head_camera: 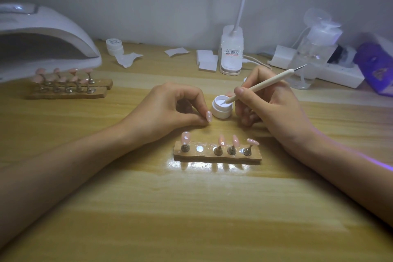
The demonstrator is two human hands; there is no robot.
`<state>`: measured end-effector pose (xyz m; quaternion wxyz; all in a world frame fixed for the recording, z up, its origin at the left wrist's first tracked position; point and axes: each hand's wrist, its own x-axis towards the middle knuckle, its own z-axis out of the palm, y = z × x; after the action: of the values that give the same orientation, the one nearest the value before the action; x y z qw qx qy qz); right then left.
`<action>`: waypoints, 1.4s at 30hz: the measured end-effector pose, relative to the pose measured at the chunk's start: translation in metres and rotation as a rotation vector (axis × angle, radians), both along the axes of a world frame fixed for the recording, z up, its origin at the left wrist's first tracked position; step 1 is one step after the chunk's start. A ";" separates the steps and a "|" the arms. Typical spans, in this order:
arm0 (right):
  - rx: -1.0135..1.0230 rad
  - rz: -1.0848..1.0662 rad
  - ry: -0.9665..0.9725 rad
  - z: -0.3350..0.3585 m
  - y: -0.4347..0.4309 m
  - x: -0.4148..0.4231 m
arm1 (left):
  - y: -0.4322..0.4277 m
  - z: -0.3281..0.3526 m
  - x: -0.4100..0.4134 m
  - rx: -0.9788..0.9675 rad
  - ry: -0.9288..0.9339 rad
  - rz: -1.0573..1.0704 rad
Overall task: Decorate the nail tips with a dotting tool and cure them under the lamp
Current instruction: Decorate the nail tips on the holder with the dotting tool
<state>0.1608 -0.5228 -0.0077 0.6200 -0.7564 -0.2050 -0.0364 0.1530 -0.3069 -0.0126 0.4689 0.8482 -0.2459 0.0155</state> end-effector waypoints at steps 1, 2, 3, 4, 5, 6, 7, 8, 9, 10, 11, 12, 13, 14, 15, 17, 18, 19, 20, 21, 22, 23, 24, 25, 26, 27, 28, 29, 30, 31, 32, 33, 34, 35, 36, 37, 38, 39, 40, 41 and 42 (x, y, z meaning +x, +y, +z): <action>0.011 -0.003 -0.004 0.000 0.000 0.000 | 0.000 0.000 0.000 0.002 -0.001 0.002; 0.021 -0.008 -0.018 0.001 0.000 -0.001 | 0.000 0.000 0.000 0.004 -0.002 0.004; 0.031 -0.015 -0.038 0.002 0.000 -0.002 | 0.000 0.000 0.000 0.004 -0.004 0.004; 0.046 -0.023 -0.059 0.003 0.000 -0.002 | 0.000 0.000 0.000 0.004 -0.005 0.004; 0.066 -0.028 -0.077 0.004 0.000 -0.003 | 0.000 0.000 0.000 0.005 -0.006 0.003; 0.088 -0.032 -0.093 0.004 0.000 -0.004 | 0.000 0.000 0.000 0.006 -0.007 0.004; 0.107 -0.035 -0.108 0.005 -0.001 -0.004 | 0.000 0.000 0.000 0.006 -0.007 0.005; 0.121 -0.037 -0.119 0.006 -0.001 -0.005 | 0.000 0.000 0.000 0.007 -0.007 0.005; 0.133 -0.038 -0.129 0.006 -0.001 -0.006 | 0.000 -0.001 0.000 0.007 -0.006 0.004; 0.141 -0.041 -0.136 0.006 -0.002 -0.006 | 0.000 -0.001 0.000 0.007 -0.006 0.003; 0.146 -0.044 -0.143 0.007 -0.002 -0.007 | 0.001 -0.001 0.001 0.008 -0.008 0.003; 0.150 -0.048 -0.148 0.007 -0.002 -0.007 | 0.001 -0.001 0.001 0.008 -0.009 0.004; 0.153 -0.050 -0.150 0.007 -0.002 -0.007 | 0.001 -0.001 0.001 0.008 -0.010 0.004; 0.156 -0.052 -0.149 0.008 -0.002 -0.007 | 0.001 -0.001 0.001 0.010 -0.011 0.005; 0.162 -0.054 -0.147 0.008 -0.002 -0.007 | 0.001 -0.001 0.001 0.012 -0.012 0.005; 0.175 -0.056 -0.139 0.008 -0.003 -0.007 | 0.001 -0.001 0.000 0.015 -0.015 0.004; 0.178 -0.056 -0.135 0.008 -0.003 -0.007 | 0.000 -0.001 0.000 0.014 -0.016 0.004; 0.180 -0.055 -0.131 0.008 -0.003 -0.007 | 0.000 -0.001 0.000 0.012 -0.017 0.005; 0.181 -0.055 -0.127 0.008 -0.003 -0.007 | 0.000 -0.001 0.000 0.012 -0.017 0.006; 0.182 -0.054 -0.124 0.008 -0.003 -0.006 | 0.000 0.000 0.000 0.012 -0.017 0.006; 0.182 -0.052 -0.120 0.008 -0.003 -0.006 | 0.000 0.000 0.000 0.012 -0.017 0.006; 0.183 -0.050 -0.116 0.008 -0.003 -0.006 | 0.000 0.000 0.000 0.011 -0.016 0.006; 0.184 -0.048 -0.112 0.008 -0.003 -0.006 | 0.000 0.000 0.000 0.010 -0.015 0.007; 0.188 -0.046 -0.109 0.008 -0.003 -0.006 | 0.000 0.000 0.000 0.011 -0.015 0.008; 0.192 -0.043 -0.105 0.008 -0.003 -0.006 | 0.000 0.000 0.000 0.012 -0.014 0.010; 0.196 -0.041 -0.101 0.008 -0.003 -0.006 | 0.000 0.000 0.000 0.013 -0.013 0.012; 0.199 -0.040 -0.097 0.008 -0.003 -0.006 | 0.000 0.000 0.000 0.015 -0.013 0.012; 0.201 -0.039 -0.093 0.008 -0.003 -0.006 | 0.000 0.000 0.000 0.015 -0.012 0.012; 0.203 -0.038 -0.090 0.008 -0.003 -0.006 | 0.000 0.000 0.000 0.015 -0.011 0.011; 0.203 -0.037 -0.087 0.008 -0.003 -0.006 | 0.000 0.000 0.000 0.015 -0.009 0.011; 0.203 -0.035 -0.085 0.009 -0.003 -0.006 | 0.000 0.001 0.000 0.014 -0.008 0.012; 0.202 -0.034 -0.082 0.008 -0.003 -0.006 | 0.000 0.001 0.000 0.014 -0.008 0.011; 0.201 -0.031 -0.078 0.009 -0.003 -0.006 | 0.000 0.001 0.000 0.013 -0.009 0.010; 0.201 -0.026 -0.074 0.009 -0.003 -0.006 | 0.000 0.001 0.000 0.013 -0.010 0.010; 0.202 -0.021 -0.068 0.009 -0.002 -0.007 | 0.000 0.001 -0.001 0.013 -0.011 0.009; 0.204 -0.017 -0.064 0.009 -0.002 -0.007 | 0.000 0.001 -0.001 0.012 -0.011 0.009; 0.207 -0.014 -0.060 0.010 -0.002 -0.008 | 0.000 0.001 -0.001 0.010 -0.010 0.009; 0.210 -0.009 -0.056 0.010 -0.002 -0.008 | 0.000 0.001 -0.001 0.007 -0.008 0.010; 0.214 0.002 -0.049 0.010 -0.002 -0.009 | 0.000 0.000 -0.001 0.005 -0.006 0.009; 0.219 0.020 -0.035 0.010 -0.002 -0.010 | 0.000 0.000 0.000 0.004 -0.004 0.008; 0.226 0.047 -0.013 0.010 -0.001 -0.011 | 0.000 0.000 0.000 0.003 -0.004 0.008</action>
<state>0.1494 -0.5234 0.0024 0.7008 -0.6763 -0.2213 -0.0499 0.1528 -0.3068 -0.0125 0.4673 0.8497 -0.2436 0.0186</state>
